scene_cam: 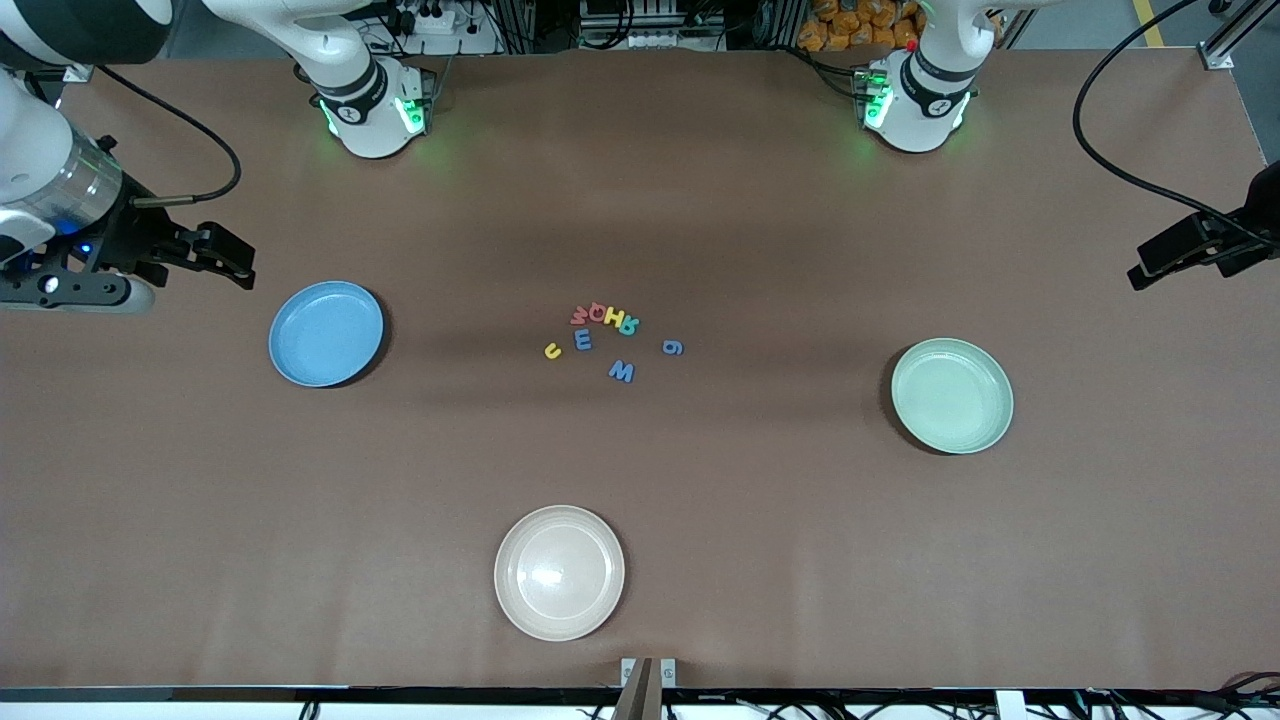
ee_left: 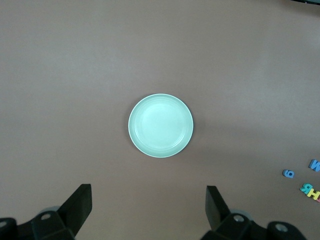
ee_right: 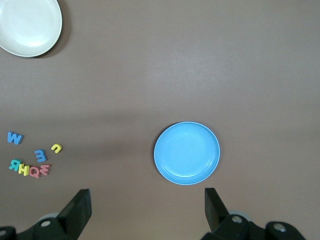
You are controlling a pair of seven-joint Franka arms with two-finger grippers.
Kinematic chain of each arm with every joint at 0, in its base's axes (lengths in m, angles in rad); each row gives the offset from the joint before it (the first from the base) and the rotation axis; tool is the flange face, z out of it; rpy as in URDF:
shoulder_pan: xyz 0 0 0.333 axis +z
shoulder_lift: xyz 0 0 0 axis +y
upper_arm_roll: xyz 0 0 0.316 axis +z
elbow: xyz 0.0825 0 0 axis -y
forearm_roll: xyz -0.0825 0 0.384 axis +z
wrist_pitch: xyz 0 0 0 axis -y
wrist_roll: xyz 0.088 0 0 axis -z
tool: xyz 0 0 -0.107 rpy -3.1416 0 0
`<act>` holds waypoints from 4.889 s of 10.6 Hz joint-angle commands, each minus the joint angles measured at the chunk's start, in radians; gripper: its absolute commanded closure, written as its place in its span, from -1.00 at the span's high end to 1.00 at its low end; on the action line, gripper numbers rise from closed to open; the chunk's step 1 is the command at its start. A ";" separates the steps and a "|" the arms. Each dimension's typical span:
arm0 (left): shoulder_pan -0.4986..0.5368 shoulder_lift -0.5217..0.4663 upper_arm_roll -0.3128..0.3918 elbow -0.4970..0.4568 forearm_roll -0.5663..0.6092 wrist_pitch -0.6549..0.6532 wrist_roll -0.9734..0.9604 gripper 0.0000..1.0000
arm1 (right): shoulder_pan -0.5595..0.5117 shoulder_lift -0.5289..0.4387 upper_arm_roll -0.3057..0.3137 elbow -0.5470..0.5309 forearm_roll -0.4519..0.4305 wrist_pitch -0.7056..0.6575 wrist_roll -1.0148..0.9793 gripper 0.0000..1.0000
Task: Sort upper and lower case letters into plates
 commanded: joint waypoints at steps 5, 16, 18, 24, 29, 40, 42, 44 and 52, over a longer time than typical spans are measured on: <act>-0.001 0.019 0.000 0.020 -0.021 0.003 0.012 1.00 | 0.007 0.002 -0.003 0.004 0.002 -0.009 0.016 1.00; -0.019 0.057 -0.009 0.006 -0.082 -0.008 0.035 1.00 | 0.012 0.006 -0.003 0.003 0.000 -0.009 0.004 1.00; -0.022 0.059 -0.015 -0.012 -0.098 -0.008 0.032 1.00 | 0.012 0.006 -0.003 0.003 0.000 -0.011 0.005 1.00; -0.129 0.152 -0.125 -0.009 -0.095 -0.006 -0.458 1.00 | 0.010 0.006 -0.004 0.001 0.000 -0.037 0.004 1.00; -0.342 0.335 -0.133 0.000 -0.130 0.088 -0.886 1.00 | 0.009 0.011 -0.003 -0.004 0.002 -0.039 0.002 1.00; -0.620 0.567 -0.124 0.002 -0.159 0.486 -1.279 1.00 | 0.010 0.012 -0.003 -0.001 0.002 -0.037 0.001 1.00; -0.648 0.603 -0.124 0.005 -0.147 0.534 -1.358 1.00 | 0.007 0.025 -0.003 -0.007 0.002 -0.040 0.001 1.00; -0.655 0.639 -0.124 0.005 -0.152 0.558 -1.509 1.00 | 0.013 0.066 -0.003 -0.005 0.002 -0.040 -0.022 1.00; -0.786 0.712 -0.093 0.003 -0.054 0.664 -1.695 1.00 | 0.009 0.281 -0.003 0.009 0.003 -0.002 -0.045 1.00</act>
